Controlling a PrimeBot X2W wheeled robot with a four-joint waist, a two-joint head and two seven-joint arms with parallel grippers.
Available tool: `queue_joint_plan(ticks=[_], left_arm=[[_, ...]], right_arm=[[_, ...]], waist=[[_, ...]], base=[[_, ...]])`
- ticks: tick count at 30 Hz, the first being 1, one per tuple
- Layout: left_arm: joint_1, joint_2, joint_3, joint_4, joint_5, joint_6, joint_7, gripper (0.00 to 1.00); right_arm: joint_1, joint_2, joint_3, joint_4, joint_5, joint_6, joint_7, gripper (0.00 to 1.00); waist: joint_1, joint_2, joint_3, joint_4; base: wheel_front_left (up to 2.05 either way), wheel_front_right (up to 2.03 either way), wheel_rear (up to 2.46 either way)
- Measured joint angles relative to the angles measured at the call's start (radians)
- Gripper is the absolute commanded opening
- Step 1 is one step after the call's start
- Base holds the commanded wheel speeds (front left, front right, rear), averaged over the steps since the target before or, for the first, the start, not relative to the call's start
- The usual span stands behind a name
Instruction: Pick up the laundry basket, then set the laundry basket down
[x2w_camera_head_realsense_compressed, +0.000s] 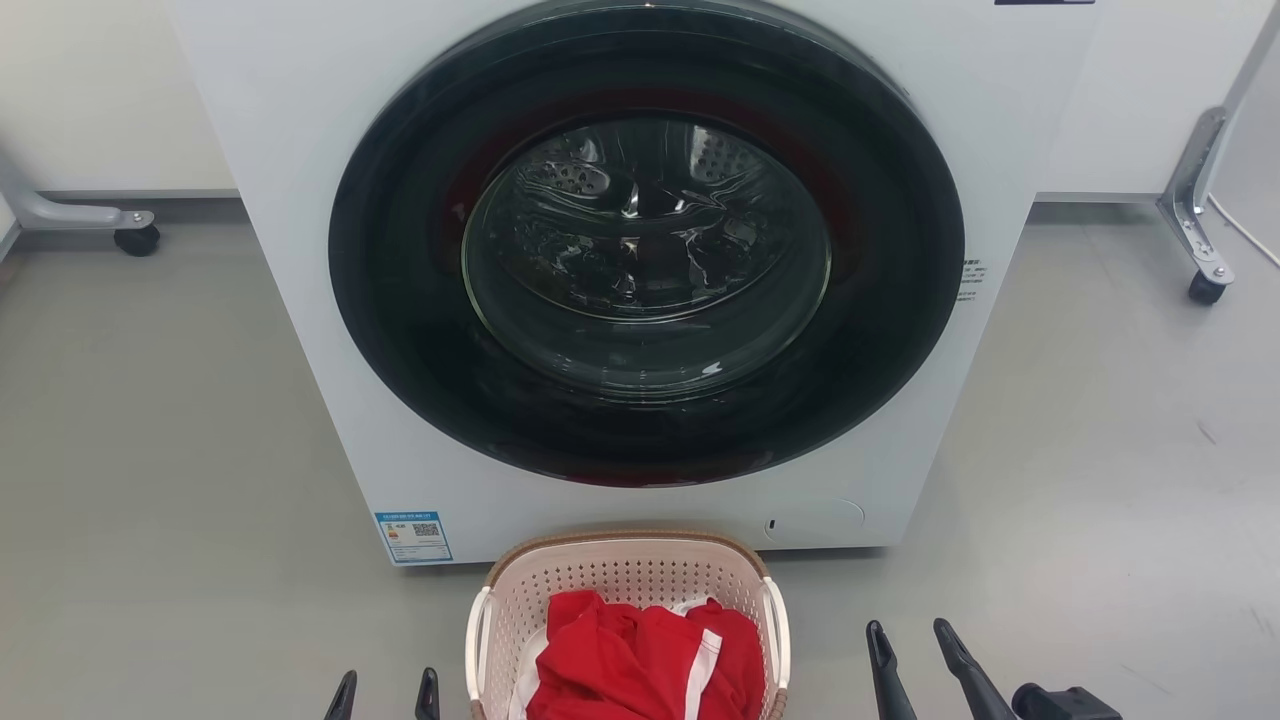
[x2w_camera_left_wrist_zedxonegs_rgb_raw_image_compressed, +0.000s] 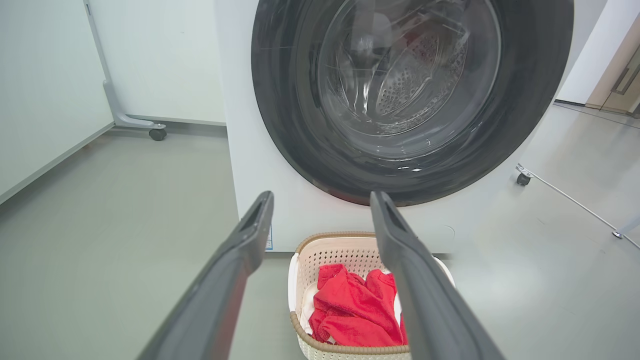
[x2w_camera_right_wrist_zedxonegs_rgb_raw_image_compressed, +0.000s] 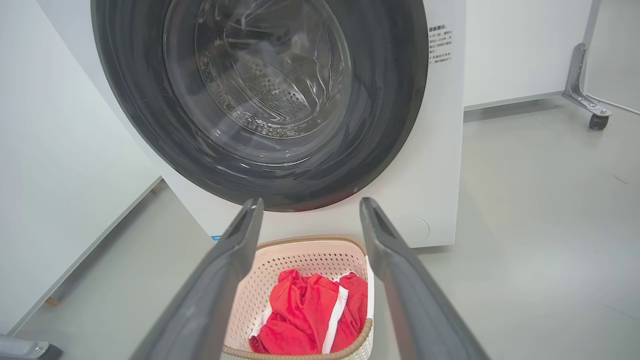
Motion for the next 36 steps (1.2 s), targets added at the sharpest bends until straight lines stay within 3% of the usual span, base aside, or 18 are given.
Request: queue_joint_plan(ticks=[16, 36], left_arm=[[0.018, -0.024, 0.029, -0.057, 0.034, 0.000, 0.000, 1.00], [0.019, -0.032, 0.031, -0.080, 0.082, 0.000, 0.000, 1.00]], right_arm=[[0.072, 0.038, -0.078, -0.116, -0.130, 0.000, 0.000, 1.00], [0.091, 0.063, -0.120, -0.165, -0.192, 0.000, -0.004, 1.00]], waist=[[0.0000, 0.0002, 0.006, -0.011], [0.0001, 0.0001, 0.019, -0.009]], base=[[0.00, 0.00, 0.00], [0.00, 0.00, 0.00]])
